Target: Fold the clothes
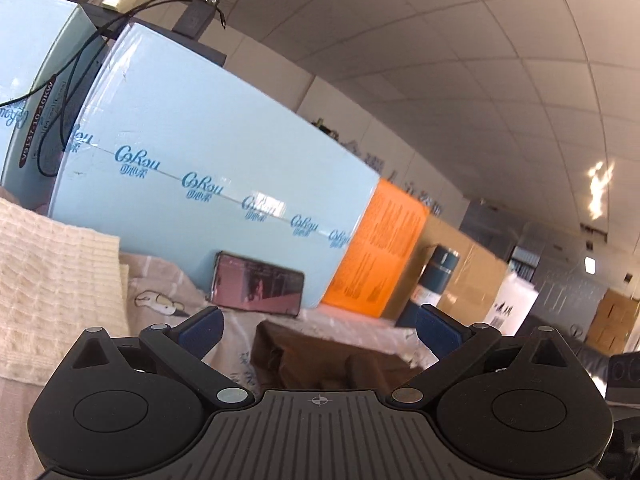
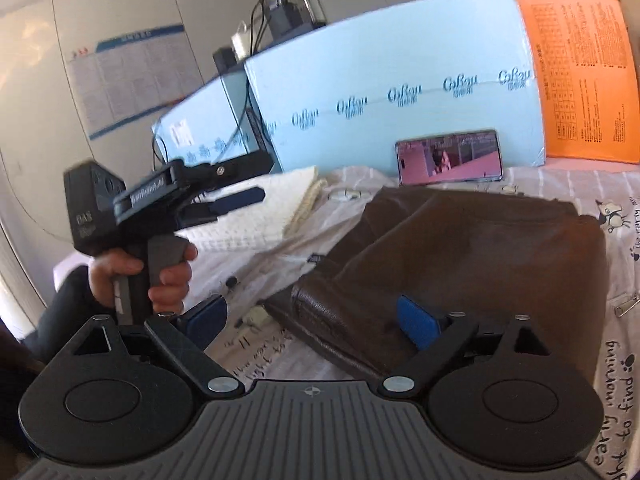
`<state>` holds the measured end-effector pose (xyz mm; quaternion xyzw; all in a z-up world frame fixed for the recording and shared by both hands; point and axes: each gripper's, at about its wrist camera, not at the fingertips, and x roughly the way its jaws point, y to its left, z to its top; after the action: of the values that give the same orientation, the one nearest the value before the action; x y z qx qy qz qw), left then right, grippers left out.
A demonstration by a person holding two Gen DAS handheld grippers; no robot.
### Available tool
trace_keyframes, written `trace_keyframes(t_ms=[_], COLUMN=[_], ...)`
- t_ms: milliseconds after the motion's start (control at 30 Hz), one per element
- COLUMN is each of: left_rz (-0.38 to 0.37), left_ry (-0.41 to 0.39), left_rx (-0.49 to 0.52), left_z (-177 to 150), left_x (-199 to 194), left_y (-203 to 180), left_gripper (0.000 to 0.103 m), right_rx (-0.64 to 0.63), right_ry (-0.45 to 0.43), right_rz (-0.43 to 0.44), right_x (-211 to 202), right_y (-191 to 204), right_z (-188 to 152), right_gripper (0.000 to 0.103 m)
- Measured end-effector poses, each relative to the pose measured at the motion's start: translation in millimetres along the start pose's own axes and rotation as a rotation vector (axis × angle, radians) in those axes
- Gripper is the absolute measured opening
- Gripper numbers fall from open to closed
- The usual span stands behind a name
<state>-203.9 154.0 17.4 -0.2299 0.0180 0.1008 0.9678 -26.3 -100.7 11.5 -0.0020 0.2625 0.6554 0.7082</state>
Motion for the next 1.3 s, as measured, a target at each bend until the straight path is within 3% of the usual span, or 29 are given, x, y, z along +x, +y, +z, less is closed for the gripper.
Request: trace_keyframes(t_ms=[100,200,367,467,533,600,867,967,1067,1133,1233,1300], left_rz=[-0.060,-0.110,-0.149,-0.099,-0.072,-0.083,-0.081,-0.043,0.030,0.058,0.053,0.036], left_ry=[0.044,0.126,0.296,0.401,0.500,0.587,0.565,0.560,0.532,0.508,0.450,0.410], left_rx=[-0.072,-0.107,-0.039,0.057,0.056,-0.006,-0.124,-0.059,0.067,0.147,0.224,0.251], left_z=[6,6,-12,-26,-32,-38,-41,-44,-48,-51,-47,-42], left_x=[11,29,63,82,96,107,117,120,117,114,105,99], left_y=[-4,-13,-41,-54,-51,-42,-23,-34,-47,-54,-62,-67], left_gripper=[0.103,0.103,0.103,0.103,0.103,0.103,0.103,0.101,0.075,0.038,0.017,0.016], right_rx=[0.054,0.131,0.268,0.339,0.388,0.399,0.424,0.424,0.425,0.426,0.426,0.423], right_ry=[-0.140,-0.219,-0.204,-0.201,-0.203,-0.208,-0.199,-0.197,-0.195,-0.191,-0.190,-0.199], right_rz=[-0.083,-0.183,-0.222,-0.186,-0.174,-0.161,-0.136,-0.133,-0.136,-0.139,-0.141,-0.134], right_x=[-29,-37,-19,-14,-17,-19,-18,-18,-17,-16,-16,-17], right_y=[-20,-43,-83,-106,-116,-119,-122,-123,-123,-123,-123,-123], right_z=[18,33,33,18,12,9,5,4,3,3,3,3], right_gripper=[0.099,0.099,0.099,0.099,0.099,0.099,0.099,0.099,0.099,0.099,0.099,0.099])
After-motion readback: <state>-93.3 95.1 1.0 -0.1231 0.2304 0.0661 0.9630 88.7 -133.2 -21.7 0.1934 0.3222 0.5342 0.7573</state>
